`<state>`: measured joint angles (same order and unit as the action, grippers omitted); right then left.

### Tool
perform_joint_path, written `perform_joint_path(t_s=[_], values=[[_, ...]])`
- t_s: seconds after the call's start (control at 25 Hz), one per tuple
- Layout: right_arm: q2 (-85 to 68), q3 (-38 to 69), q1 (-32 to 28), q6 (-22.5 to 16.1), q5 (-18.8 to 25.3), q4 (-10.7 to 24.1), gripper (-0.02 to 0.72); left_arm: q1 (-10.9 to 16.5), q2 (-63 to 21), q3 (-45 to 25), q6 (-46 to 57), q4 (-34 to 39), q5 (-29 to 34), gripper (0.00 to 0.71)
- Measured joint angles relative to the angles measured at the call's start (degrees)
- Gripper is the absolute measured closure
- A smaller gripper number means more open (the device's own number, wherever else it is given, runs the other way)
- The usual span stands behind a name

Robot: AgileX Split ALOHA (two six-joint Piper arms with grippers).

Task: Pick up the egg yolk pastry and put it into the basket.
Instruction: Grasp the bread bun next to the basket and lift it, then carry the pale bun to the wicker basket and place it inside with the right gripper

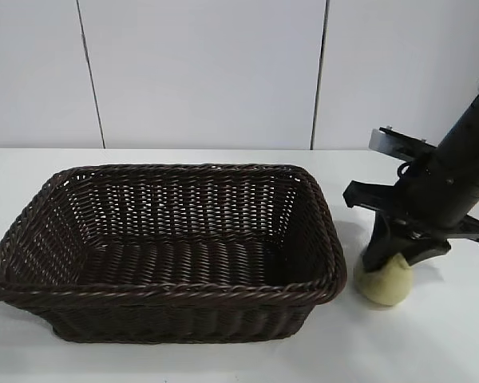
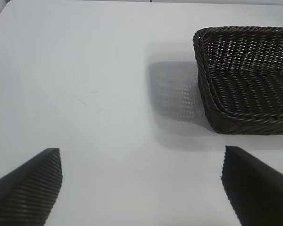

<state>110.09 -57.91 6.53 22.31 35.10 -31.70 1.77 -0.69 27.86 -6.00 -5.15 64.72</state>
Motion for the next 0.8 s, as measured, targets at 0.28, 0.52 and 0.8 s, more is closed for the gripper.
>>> perform_joint_path(t_s=[0.28, 0.52, 0.8], values=[[-7.24, -3.01, 0.0, -0.75, 7.74, 4.45, 0.67, 0.0, 0.0, 0.0, 0.0, 0.0, 0.0, 0.046], [-17.42, -11.69, 0.0, -4.2, 17.51, 5.76, 0.671, 0.0, 0.0, 0.0, 0.0, 0.0, 0.0, 0.046], [-19.12, -15.3, 0.85, -5.71, 19.21, 1.62, 0.672, 0.0, 0.0, 0.0, 0.0, 0.0, 0.0, 0.046]])
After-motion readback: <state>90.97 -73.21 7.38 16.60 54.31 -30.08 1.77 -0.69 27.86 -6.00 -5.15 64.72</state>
